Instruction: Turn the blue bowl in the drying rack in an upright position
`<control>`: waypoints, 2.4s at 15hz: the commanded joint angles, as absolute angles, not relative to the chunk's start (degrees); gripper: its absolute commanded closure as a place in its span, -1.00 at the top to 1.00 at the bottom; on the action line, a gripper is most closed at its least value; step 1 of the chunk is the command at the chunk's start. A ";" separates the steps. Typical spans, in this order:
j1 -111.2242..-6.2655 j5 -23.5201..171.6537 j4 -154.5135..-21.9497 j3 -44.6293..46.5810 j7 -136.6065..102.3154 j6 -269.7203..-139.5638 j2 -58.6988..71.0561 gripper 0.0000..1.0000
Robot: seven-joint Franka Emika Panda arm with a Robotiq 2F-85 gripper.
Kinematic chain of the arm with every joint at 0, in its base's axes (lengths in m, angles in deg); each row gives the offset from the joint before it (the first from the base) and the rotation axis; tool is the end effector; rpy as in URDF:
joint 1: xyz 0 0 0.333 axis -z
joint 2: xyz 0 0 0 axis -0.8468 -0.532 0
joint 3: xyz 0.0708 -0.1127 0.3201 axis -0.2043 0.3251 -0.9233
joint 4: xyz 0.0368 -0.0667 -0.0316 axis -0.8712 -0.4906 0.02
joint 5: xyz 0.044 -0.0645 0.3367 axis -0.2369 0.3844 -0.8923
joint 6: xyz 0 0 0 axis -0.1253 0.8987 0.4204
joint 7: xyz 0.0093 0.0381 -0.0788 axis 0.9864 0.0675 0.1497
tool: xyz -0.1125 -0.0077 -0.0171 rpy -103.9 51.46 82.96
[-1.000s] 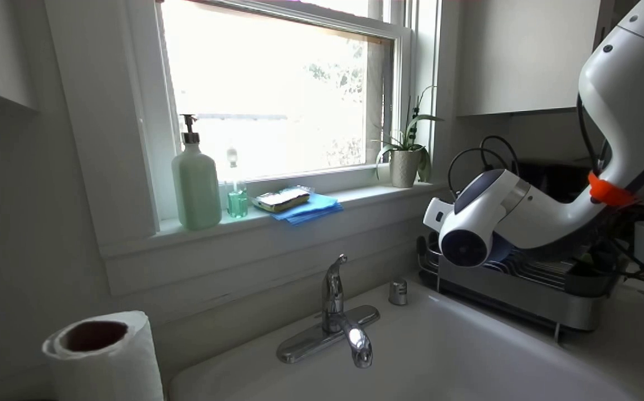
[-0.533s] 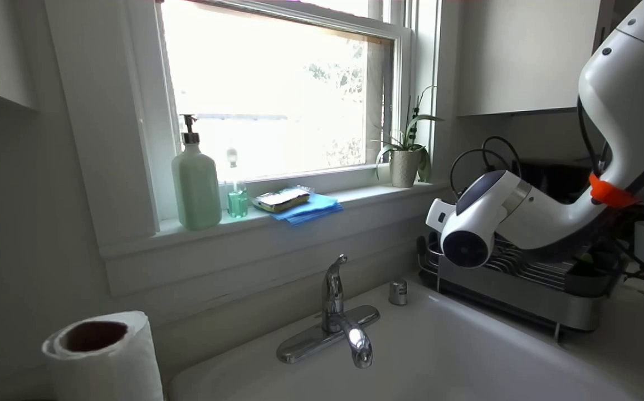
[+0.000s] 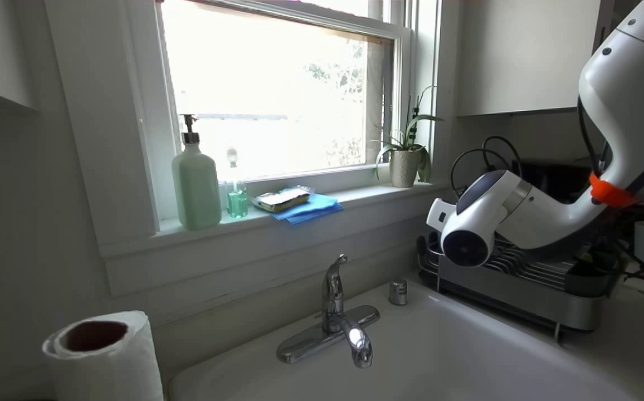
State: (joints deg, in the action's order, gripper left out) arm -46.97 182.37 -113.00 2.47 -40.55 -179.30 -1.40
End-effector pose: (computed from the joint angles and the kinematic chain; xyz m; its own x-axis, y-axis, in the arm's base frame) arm 0.5460 -0.2316 0.3337 0.8677 0.1941 -0.4576 0.4486 0.0907 0.8891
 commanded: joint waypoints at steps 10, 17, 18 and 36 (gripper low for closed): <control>-45.40 159.40 -106.82 1.90 -25.90 -187.70 4.02 1.00; -44.62 136.19 -101.19 2.65 -7.91 -187.77 5.93 1.00; -44.47 133.19 -100.66 2.74 -6.17 -187.94 6.18 1.00; -44.17 113.40 -95.49 6.37 4.30 -190.01 5.40 1.00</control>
